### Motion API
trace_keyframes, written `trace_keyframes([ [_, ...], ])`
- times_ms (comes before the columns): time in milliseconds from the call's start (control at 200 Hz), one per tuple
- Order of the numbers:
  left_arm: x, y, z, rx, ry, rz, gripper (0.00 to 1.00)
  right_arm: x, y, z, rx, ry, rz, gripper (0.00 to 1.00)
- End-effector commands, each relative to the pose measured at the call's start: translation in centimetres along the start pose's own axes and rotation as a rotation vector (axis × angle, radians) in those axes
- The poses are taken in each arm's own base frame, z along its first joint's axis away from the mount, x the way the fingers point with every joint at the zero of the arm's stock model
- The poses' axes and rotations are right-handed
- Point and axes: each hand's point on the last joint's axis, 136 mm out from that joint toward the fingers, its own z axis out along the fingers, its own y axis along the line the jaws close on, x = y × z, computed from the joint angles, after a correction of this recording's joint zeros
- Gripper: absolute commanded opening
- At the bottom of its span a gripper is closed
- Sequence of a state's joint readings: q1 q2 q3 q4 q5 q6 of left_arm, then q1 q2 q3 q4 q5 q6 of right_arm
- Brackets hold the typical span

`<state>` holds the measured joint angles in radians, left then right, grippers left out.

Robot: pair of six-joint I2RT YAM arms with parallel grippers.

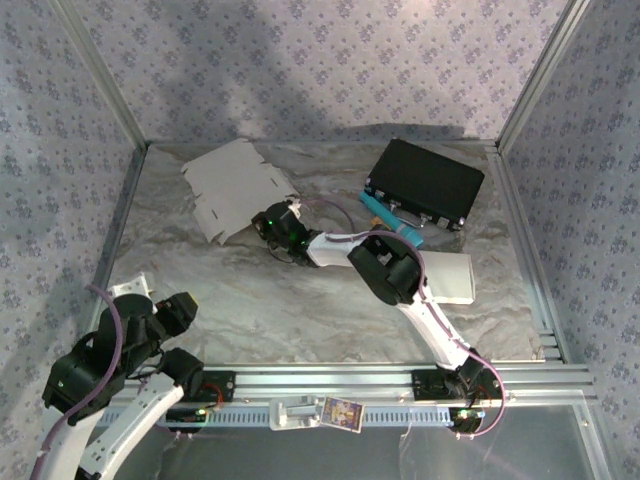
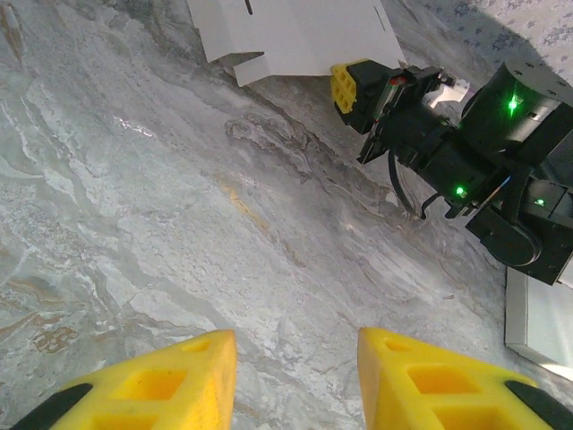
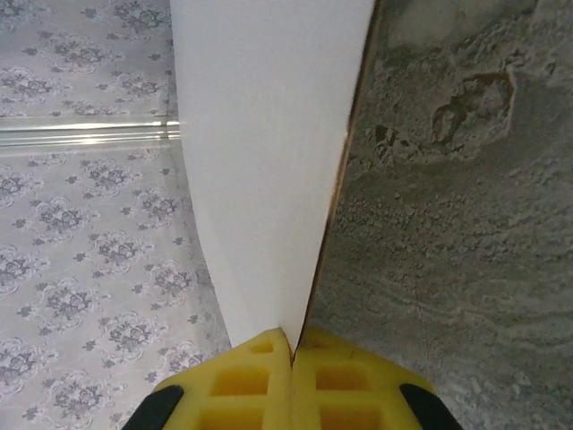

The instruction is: Fold the paper box

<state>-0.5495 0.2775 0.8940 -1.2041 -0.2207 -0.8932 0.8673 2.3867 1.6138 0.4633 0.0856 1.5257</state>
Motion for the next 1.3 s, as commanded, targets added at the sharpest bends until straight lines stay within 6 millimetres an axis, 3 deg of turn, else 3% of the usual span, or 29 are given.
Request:
trace_keyframes([
  [0, -0.6, -0.7, -0.3, 0.013, -0.005, 0.029, 0.40, -1.4, 5.2, -2.9, -0.060, -0.049, -0.036, 0.00],
  [165, -1.7, -1.8, -0.2, 0.010, -0.022, 0.075, 0.40, -3.1, 10.1, -7.7, -0.063, -0.057, -0.089, 0.00],
  [365, -4.0, -4.2, 0.3, 0.031, -0.075, 0.136, 0.40, -3.7, 13.6, -15.6, 0.036, -0.037, -0.123, 0.00],
  [485, -5.4, -6.3, 0.8, 0.068, -0.101, 0.197, 0.40, -4.0, 13.2, -21.7, 0.203, -0.066, -0.027, 0.00],
  [670, -6.4, -9.7, 2.0, 0.156, -0.115, 0.302, 0.41, -4.0, 10.7, -32.0, 0.414, -0.148, 0.172, 0.00],
  [745, -6.3, -10.7, 2.6, 0.183, -0.100, 0.320, 0.41, -3.7, 9.8, -34.9, 0.466, -0.156, 0.266, 0.00],
  [884, -6.0, -11.9, 3.5, 0.221, -0.068, 0.312, 0.41, -3.8, 10.6, -39.2, 0.529, -0.201, 0.288, 0.00],
  [959, -5.7, -12.3, 3.9, 0.233, -0.051, 0.295, 0.41, -4.1, 10.8, -39.9, 0.582, -0.223, 0.291, 0.00],
  [1004, -5.3, -12.3, 4.3, 0.238, -0.034, 0.283, 0.41, -4.2, 10.7, -39.2, 0.615, -0.226, 0.315, 0.00],
  [1199, -3.3, -11.7, 6.0, 0.215, 0.065, 0.257, 0.41, -7.6, 10.3, -28.8, 0.592, -0.207, 0.383, 0.00],
  [1294, -2.2, -10.7, 6.6, 0.181, 0.112, 0.224, 0.43, -8.9, 10.1, -24.8, 0.574, -0.189, 0.374, 0.00],
])
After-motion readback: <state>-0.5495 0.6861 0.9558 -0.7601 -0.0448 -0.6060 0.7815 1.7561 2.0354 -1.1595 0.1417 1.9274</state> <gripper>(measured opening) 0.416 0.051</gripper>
